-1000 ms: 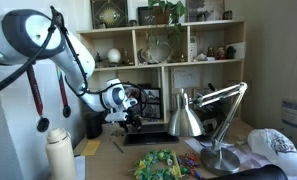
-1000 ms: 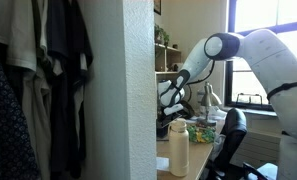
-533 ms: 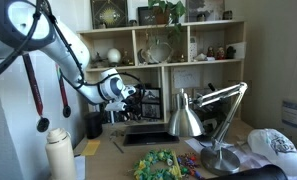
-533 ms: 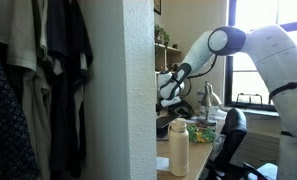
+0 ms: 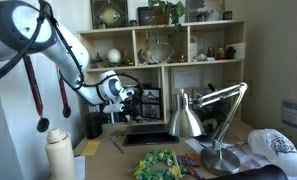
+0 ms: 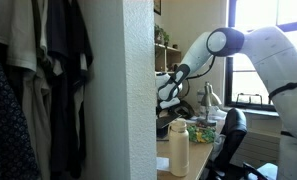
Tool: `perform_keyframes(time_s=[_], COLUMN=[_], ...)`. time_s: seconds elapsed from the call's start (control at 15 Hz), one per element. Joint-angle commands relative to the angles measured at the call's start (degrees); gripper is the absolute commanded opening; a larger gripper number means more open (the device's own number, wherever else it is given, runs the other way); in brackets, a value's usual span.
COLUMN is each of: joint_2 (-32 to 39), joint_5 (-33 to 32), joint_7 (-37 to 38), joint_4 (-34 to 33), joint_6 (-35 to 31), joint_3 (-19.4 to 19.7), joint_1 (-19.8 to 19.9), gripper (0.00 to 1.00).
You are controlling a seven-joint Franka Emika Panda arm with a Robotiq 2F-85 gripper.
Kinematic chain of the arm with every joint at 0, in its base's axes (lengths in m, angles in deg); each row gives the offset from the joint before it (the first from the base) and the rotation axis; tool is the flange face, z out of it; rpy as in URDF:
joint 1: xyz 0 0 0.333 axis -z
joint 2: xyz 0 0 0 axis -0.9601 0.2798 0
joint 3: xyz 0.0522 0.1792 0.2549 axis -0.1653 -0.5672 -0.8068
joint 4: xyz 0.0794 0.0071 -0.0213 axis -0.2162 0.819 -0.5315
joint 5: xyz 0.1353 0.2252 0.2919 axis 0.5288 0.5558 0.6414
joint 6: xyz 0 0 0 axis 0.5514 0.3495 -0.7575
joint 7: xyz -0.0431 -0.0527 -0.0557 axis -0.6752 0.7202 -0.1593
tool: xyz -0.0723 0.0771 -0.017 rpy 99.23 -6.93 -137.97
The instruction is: Close the laptop
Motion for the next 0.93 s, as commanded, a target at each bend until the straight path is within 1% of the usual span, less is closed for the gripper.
perform_keyframes(time_s=[0.0, 0.33, 0.8, 0.87], joint_2=[2.0, 4.3, 5.9, 6.0], joint_5=[-0.3, -0.4, 0.2, 0.3], joint_7=[0.4, 0.4, 2.0, 0.0], joint_4=[-1.2, -1.9, -0.9, -0.7], joint_6=[1.6, 1.8, 0.4, 0.0], joint_3=[-0.5, -0.2, 0.3, -0.2], joint_1=[-0.1, -0.7, -1.0, -0.3], gripper=[1.00, 1.00, 1.00, 1.00])
